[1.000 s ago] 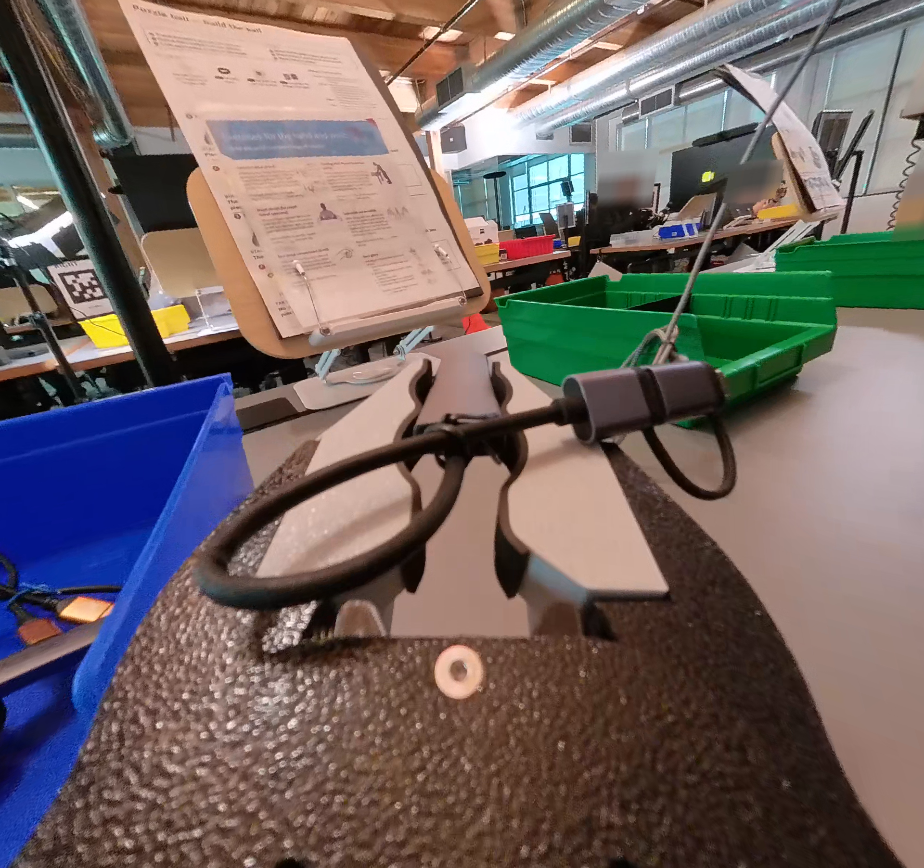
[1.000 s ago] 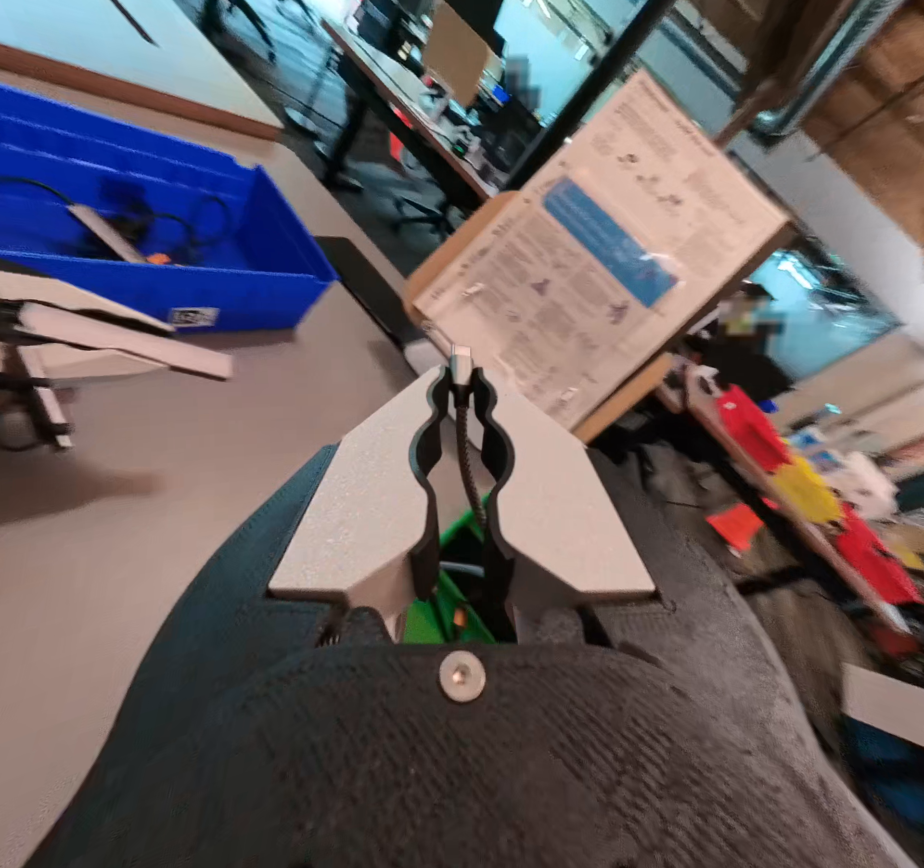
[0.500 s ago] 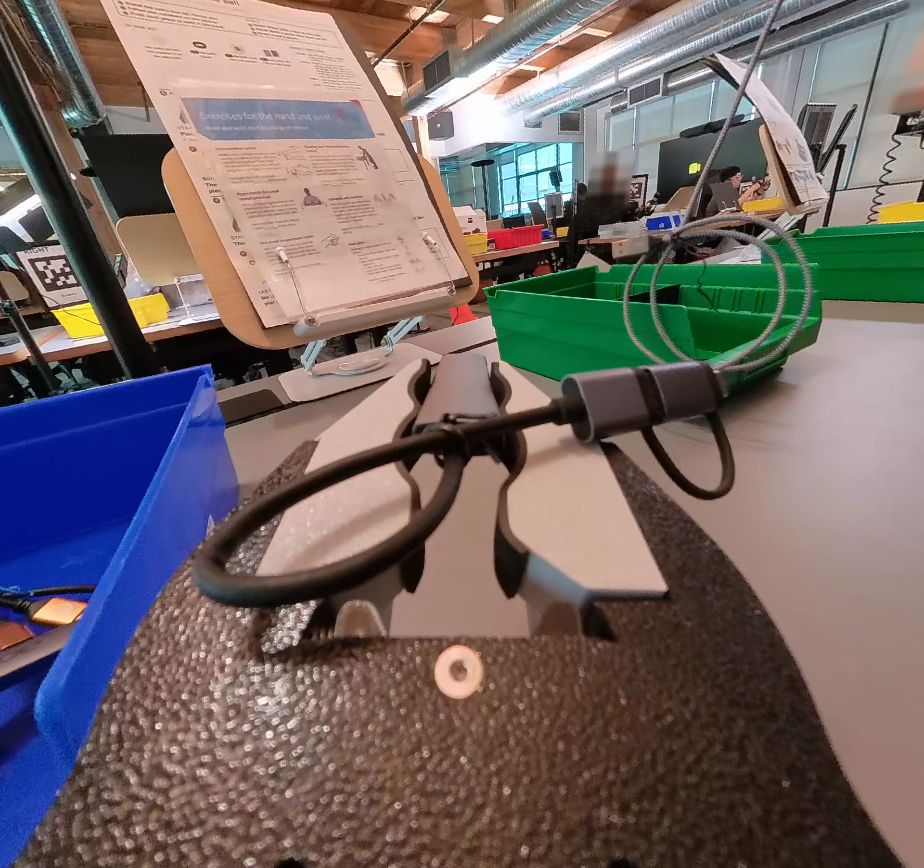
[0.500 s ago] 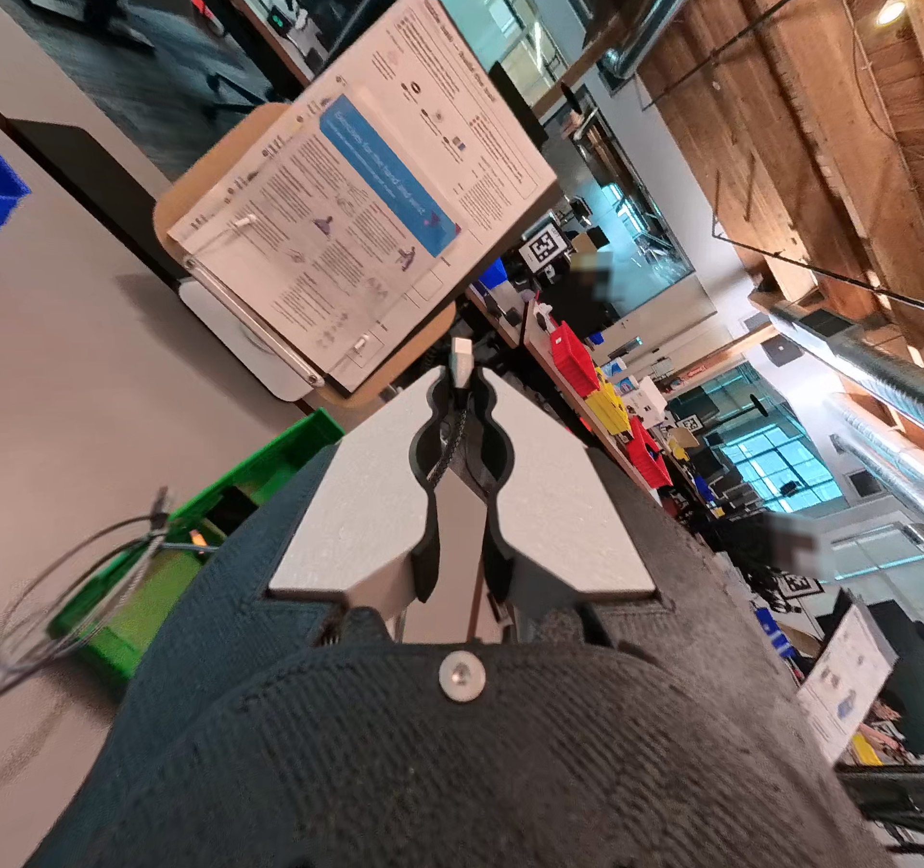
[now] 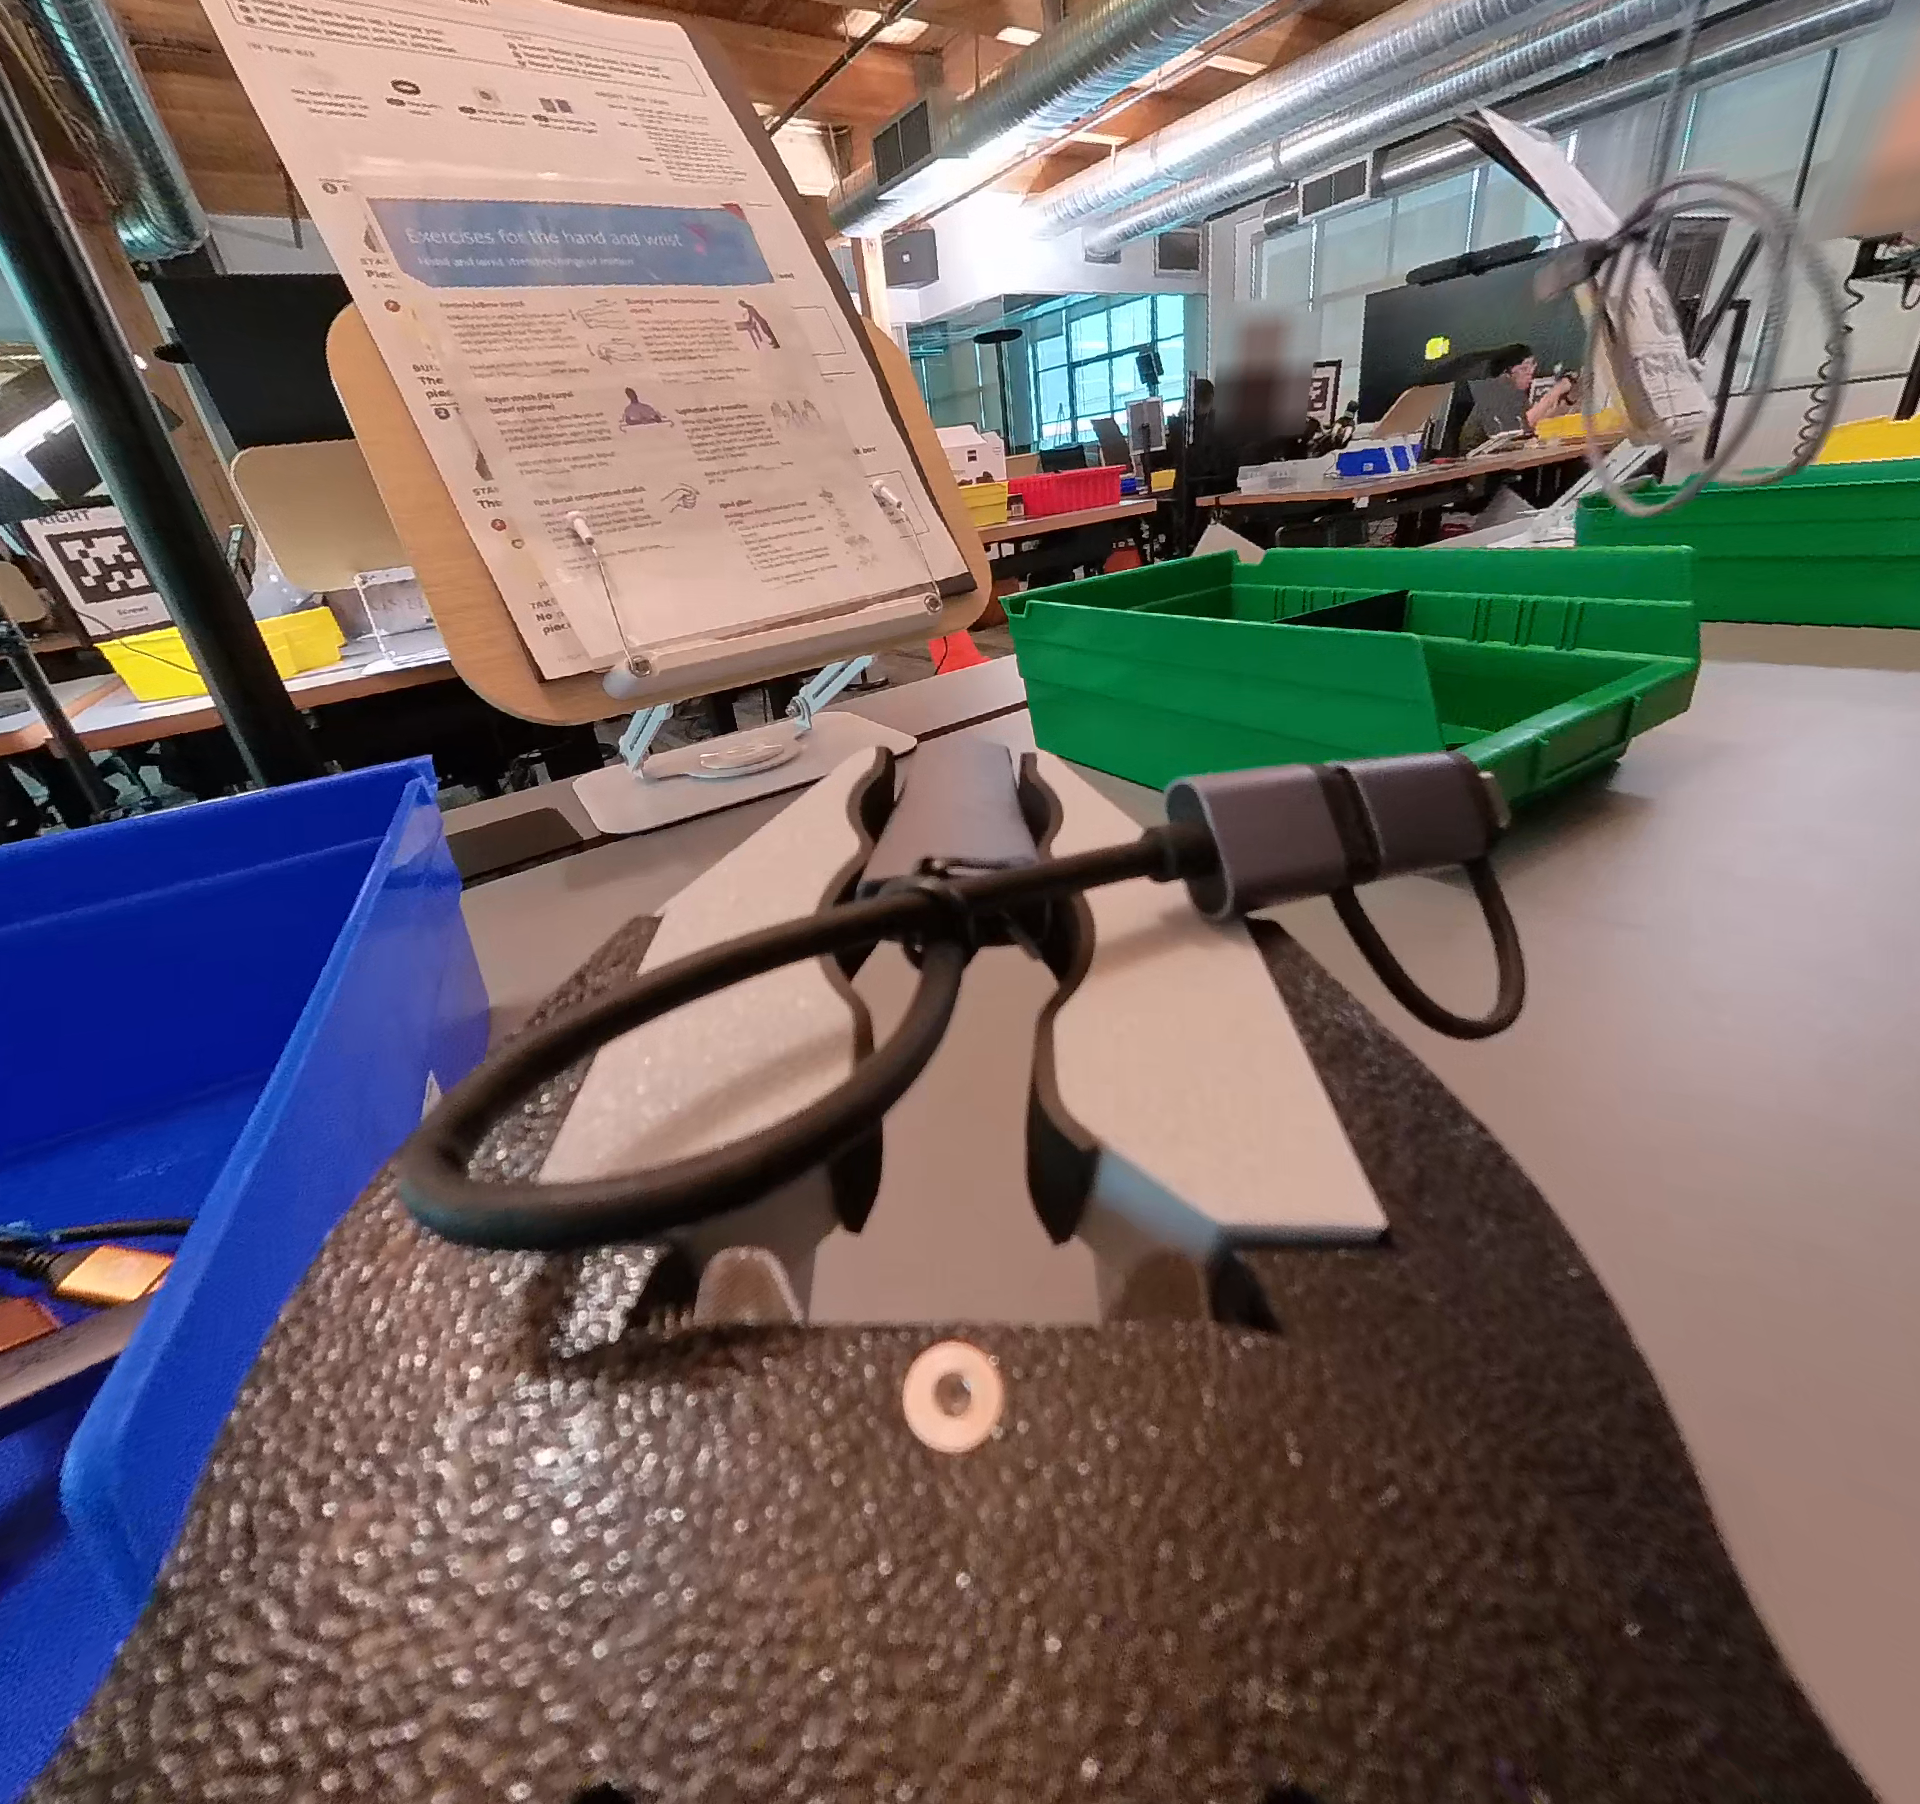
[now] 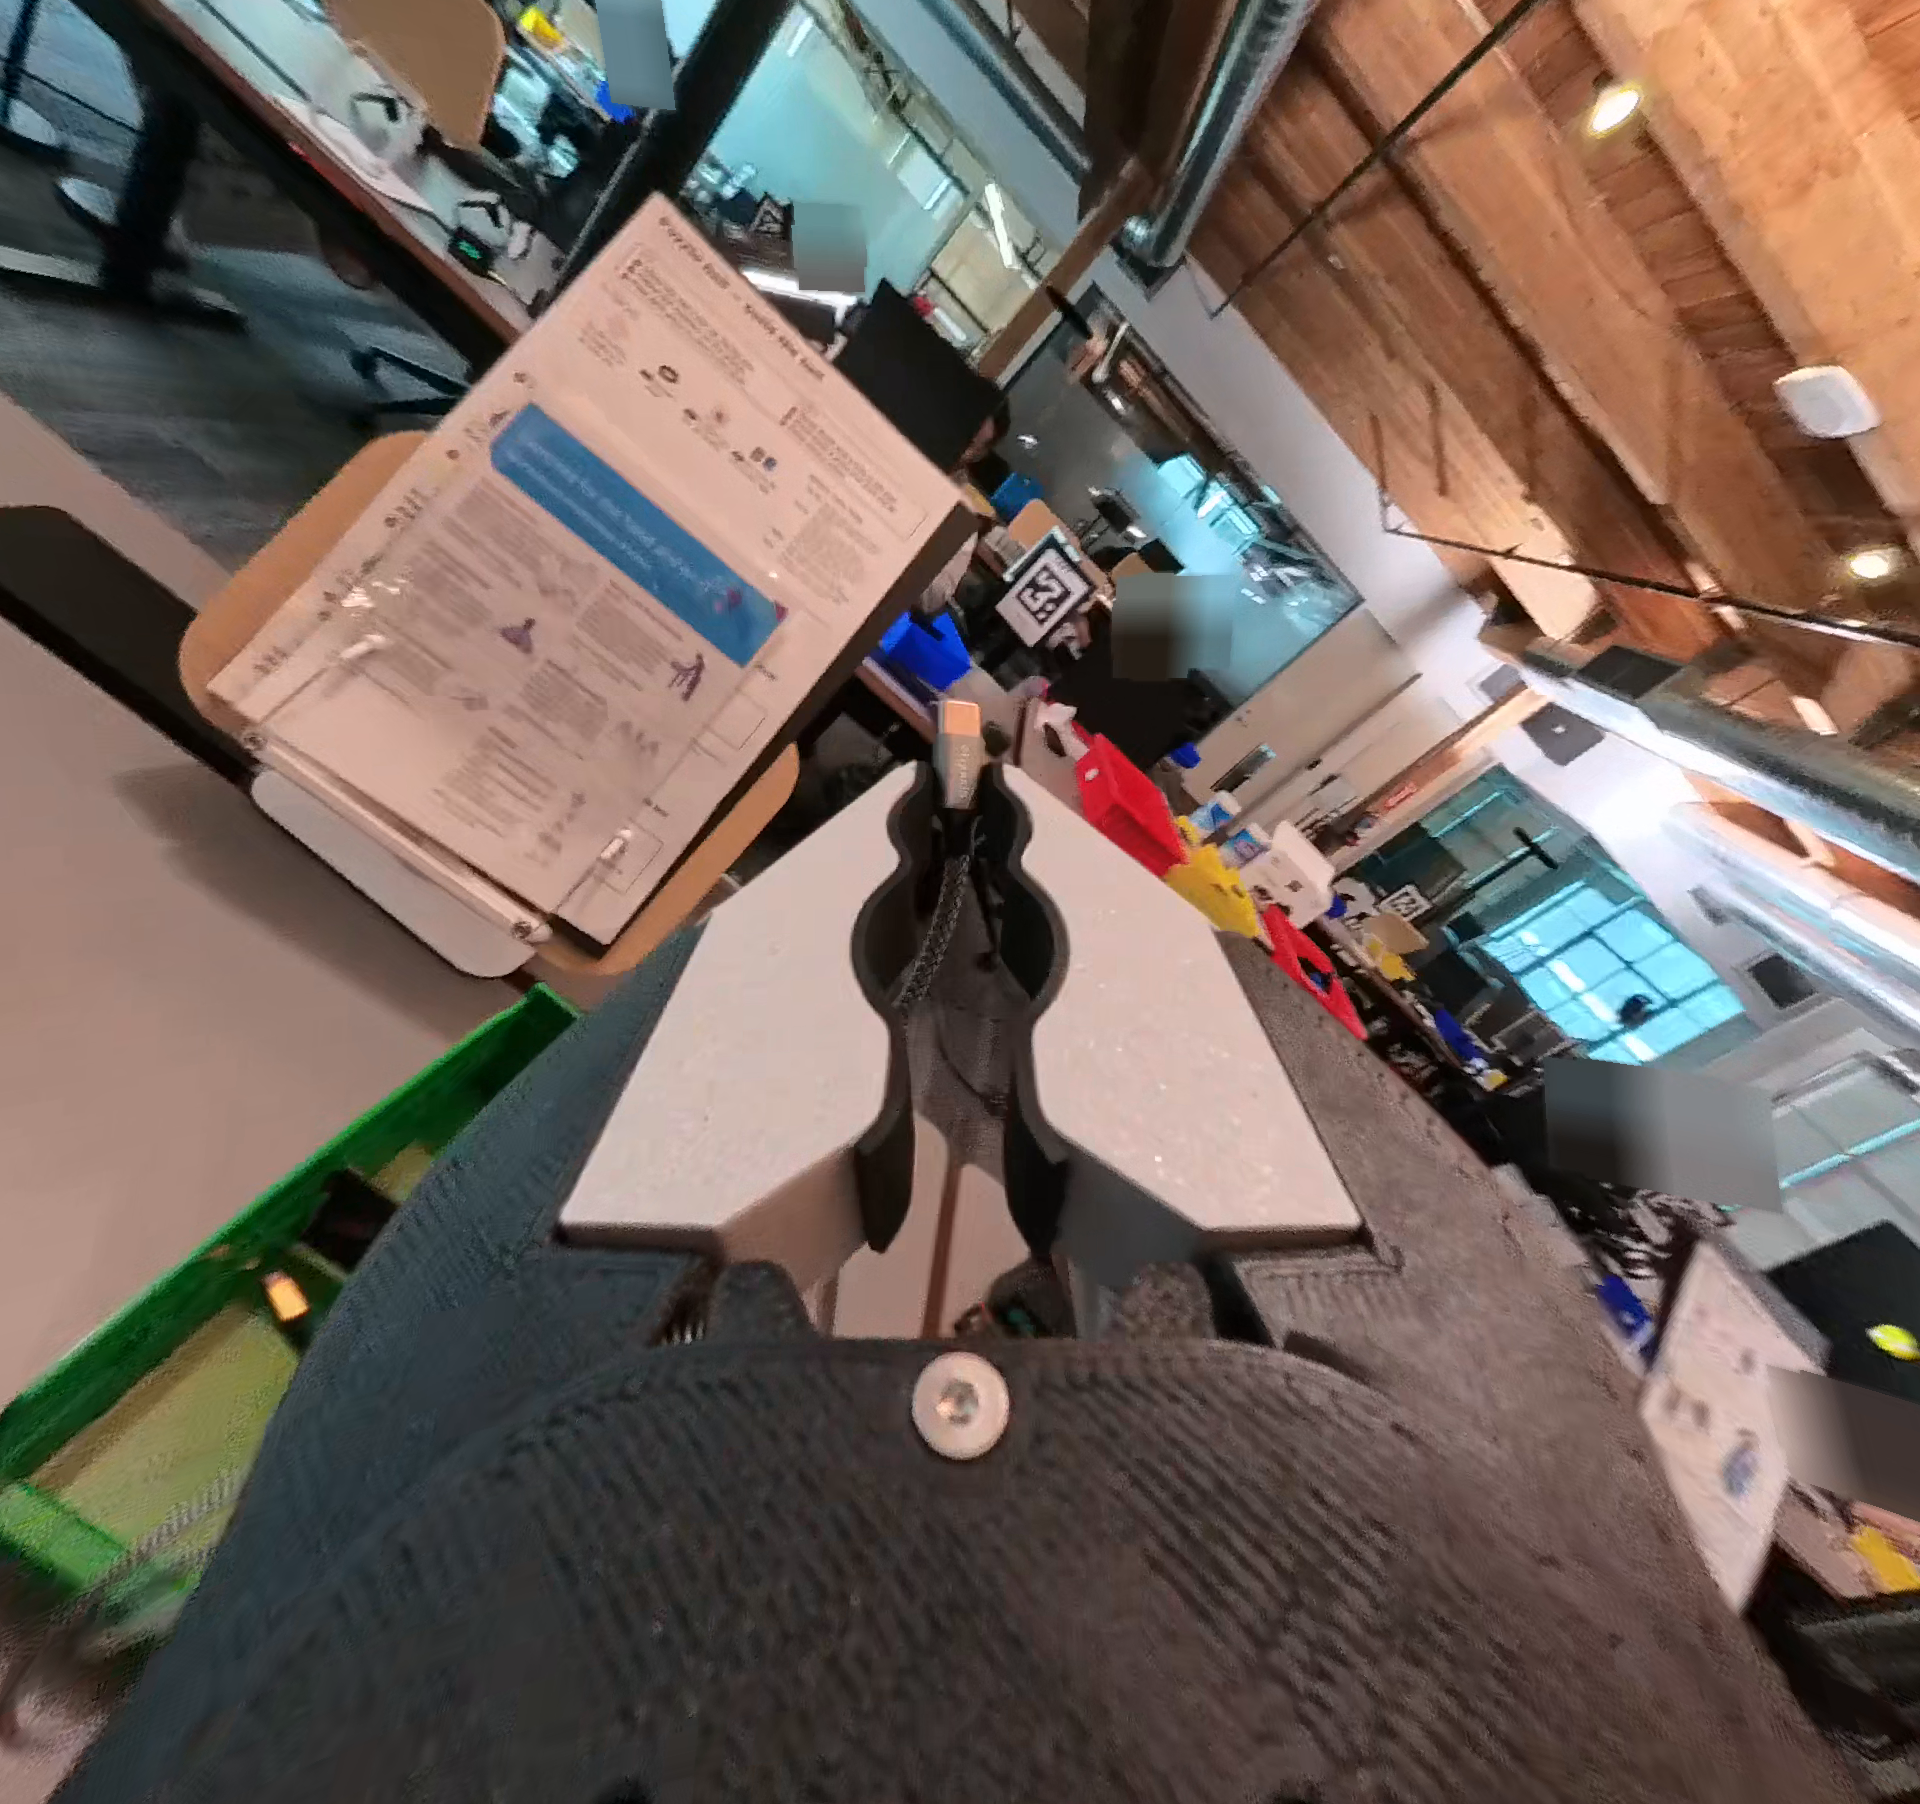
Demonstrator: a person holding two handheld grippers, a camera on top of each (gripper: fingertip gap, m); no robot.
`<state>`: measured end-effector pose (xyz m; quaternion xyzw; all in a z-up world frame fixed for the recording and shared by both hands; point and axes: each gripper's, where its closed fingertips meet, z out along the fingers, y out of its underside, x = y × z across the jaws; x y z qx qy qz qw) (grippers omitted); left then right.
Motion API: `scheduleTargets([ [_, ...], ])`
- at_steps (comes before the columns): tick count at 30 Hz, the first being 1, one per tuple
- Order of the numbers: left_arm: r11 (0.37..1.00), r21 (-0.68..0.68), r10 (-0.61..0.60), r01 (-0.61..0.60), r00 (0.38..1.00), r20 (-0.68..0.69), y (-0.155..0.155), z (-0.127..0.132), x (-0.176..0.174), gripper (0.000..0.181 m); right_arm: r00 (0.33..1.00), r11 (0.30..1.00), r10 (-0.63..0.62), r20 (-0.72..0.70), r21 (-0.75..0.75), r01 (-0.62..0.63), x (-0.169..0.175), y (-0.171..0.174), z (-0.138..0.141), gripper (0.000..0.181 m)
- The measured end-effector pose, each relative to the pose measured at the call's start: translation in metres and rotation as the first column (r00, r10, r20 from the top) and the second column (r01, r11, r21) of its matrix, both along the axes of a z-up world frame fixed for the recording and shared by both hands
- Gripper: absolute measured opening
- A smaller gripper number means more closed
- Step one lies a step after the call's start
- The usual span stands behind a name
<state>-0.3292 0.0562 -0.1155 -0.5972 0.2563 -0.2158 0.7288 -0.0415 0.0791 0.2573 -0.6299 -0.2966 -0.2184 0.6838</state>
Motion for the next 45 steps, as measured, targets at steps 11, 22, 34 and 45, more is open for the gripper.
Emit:
scheduleTargets([
  [11, 1.0, -0.004, -0.014, 0.014, 1.0, -0.005, -0.001, -0.001, 0.002, 0.022, 0.997, 0.978, -0.025, 0.072, -0.204, 0.039, 0.024, 0.053, -0.085, 0.009],
  [22, 1.0, -0.003, -0.021, 0.021, 1.0, -0.011, -0.001, -0.001, 0.004, 0.022, 0.998, 0.995, -0.07, 0.006, -0.075, 0.071, 0.039, 0.037, -0.012, 0.009],
  [34, 0.999, -0.003, -0.034, 0.034, 0.999, -0.01, -0.002, -0.001, 0.005, 0.022, 0.997, 0.972, -0.035, 0.072, -0.23, 0.051, 0.023, 0.077, -0.103, 0.009],
  [45, 0.999, -0.002, -0.043, 0.043, 0.999, -0.015, -0.003, -0.001, 0.006, 0.022, 0.898, 0.885, -0.07, 0.435, -0.388, 0.258, 0.029, 0.079, -0.305, 0.009],
])
